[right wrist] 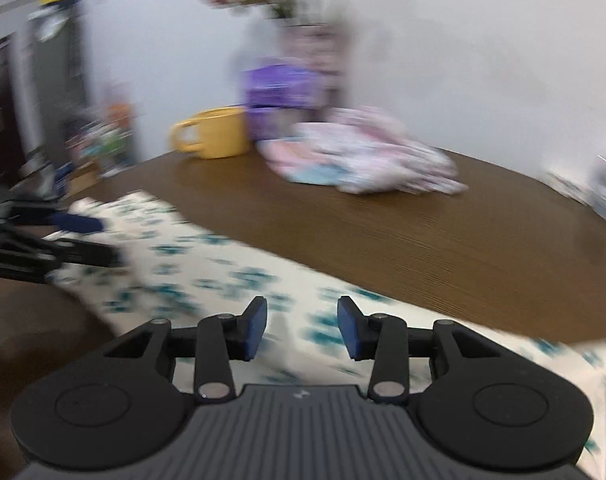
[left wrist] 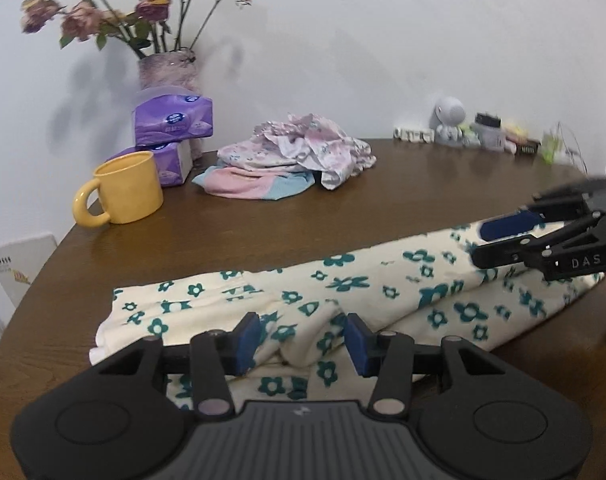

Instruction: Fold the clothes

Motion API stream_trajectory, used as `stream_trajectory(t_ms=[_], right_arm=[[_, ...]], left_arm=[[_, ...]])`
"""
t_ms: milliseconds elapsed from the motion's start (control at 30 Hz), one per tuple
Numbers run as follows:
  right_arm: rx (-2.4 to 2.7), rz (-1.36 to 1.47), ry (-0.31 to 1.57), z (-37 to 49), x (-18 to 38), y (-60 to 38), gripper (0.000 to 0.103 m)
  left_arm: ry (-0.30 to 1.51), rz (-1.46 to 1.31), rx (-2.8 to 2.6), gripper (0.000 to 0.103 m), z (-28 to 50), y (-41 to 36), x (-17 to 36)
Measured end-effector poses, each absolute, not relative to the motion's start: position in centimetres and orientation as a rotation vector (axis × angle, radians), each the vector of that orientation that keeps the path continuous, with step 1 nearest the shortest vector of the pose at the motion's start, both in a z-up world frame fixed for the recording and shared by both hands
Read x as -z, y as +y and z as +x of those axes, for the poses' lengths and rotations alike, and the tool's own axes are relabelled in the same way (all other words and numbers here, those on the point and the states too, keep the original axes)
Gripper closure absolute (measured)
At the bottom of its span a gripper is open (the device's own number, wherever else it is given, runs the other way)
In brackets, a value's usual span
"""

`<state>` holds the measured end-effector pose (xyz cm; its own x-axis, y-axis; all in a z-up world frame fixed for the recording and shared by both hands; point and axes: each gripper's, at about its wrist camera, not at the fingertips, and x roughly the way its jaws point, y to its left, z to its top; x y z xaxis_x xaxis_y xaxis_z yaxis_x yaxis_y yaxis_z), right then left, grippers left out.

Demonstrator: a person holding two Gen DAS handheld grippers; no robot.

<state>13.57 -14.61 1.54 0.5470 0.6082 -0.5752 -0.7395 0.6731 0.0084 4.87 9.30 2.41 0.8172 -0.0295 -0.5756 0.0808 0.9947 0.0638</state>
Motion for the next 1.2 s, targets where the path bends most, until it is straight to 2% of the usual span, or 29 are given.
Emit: stream_trajectory(t_ms=[67,100,133,167,300,433,533,600,667,867,933,967,1000,1067,1200], right_arm=[[-0.850,-0.290,0.571,13.1,-1.7,-12.7,0.062],[-0.868,-0.309,0.567,12.8,-1.7,-11.8,0.062],[-0.885,-0.328,0.563,12.6,-1.7,-10.9,0.061],[-0.902,-0.347,0.558,12.4,-1.7,-10.0,0.060],[-0.893,-0.353,0.578,12.7,-1.0,-8.6,0.060],[-0.878,-0.328,0.606,13.0,-0.3,-8.9,0.060],[-0.875,-0.317,0.621,13.0,0.1,-9.3,0.060],[-0.880,-0.305,0.628,13.1,0.1,-9.5,0.060],[-0.889,-0.282,0.631,13.3,0.0,-9.9,0.060],[-0.879,-0.139,0.637,14.5,-1.1,-12.6,0.059],[-0.846,-0.109,0.645,15.1,-1.1,-13.3,0.059],[-0.823,-0.100,0.652,15.4,-1.0,-13.5,0.059],[-0.802,-0.093,0.662,15.7,-0.8,-13.8,0.059],[-0.781,-0.084,0.690,16.4,-0.2,-14.3,0.059],[-0.778,-0.113,0.705,16.5,0.5,-14.9,0.060]], left_arm=[[0.611,0.109,0.069,0.060,5.4,9.4,-2.1],[0.612,0.120,0.074,0.082,5.6,9.4,-2.0],[0.613,0.132,0.079,0.094,5.9,9.4,-2.0],[0.603,0.141,0.085,0.096,6.1,9.4,-2.2],[0.538,0.275,0.068,0.096,6.0,8.3,-2.9],[0.598,0.358,0.070,0.095,6.2,7.5,-1.0],[0.624,0.380,0.070,0.087,5.7,7.2,-0.6],[0.642,0.342,0.058,0.061,5.3,7.6,-1.0],[0.621,0.250,0.077,0.051,4.6,8.7,-2.1],[0.518,-0.103,0.121,0.052,5.9,11.4,-4.8],[0.540,-0.125,0.081,0.060,7.4,11.6,-4.4],[0.569,-0.119,0.071,0.070,8.0,11.5,-3.8],[0.604,-0.111,0.063,0.075,8.7,11.5,-3.2],[0.652,-0.091,0.051,0.074,9.2,11.6,-1.9],[0.638,-0.051,0.040,0.072,8.5,11.9,-0.9]])
